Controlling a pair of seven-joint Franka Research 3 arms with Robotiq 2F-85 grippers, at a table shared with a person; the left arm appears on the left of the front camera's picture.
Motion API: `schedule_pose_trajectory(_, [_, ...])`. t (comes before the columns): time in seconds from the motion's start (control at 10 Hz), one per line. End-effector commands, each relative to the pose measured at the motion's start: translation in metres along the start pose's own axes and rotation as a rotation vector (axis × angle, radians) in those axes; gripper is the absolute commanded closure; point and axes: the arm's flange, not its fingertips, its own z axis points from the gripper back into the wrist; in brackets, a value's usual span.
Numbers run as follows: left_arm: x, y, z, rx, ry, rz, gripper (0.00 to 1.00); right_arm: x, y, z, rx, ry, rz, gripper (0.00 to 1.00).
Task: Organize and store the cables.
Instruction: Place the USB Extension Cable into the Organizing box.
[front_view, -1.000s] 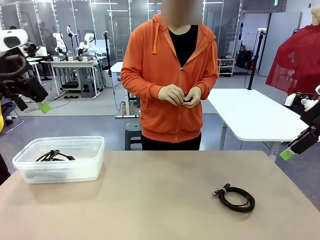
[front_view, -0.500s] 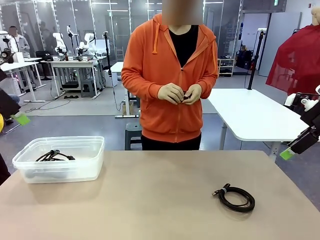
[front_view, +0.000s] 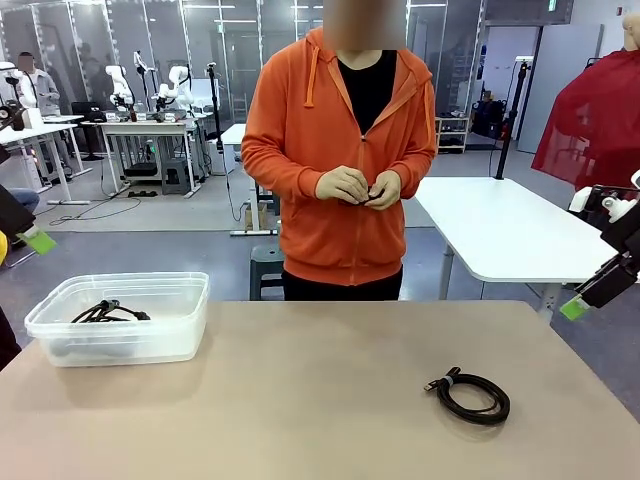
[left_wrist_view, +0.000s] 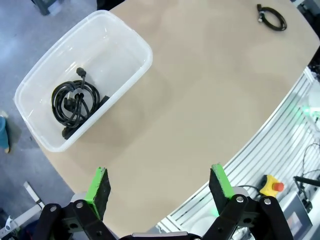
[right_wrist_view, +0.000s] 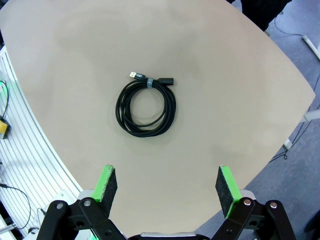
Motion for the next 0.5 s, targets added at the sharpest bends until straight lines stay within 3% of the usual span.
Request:
schedule_pose_trajectory(0.0, [0.0012, -0.0025, 0.0013, 0.021, -0.002, 0.018, 0.0, 0.001, 0.0003, 0.0005, -0.006, 0.013, -0.011, 0.0])
schedule_pose_trajectory(0.4, [0.0012, -0.0025, 0.0013, 0.021, -0.002, 0.018, 0.0, 0.0, 0.0, 0.0, 0.0, 0.0, 0.0, 0.0])
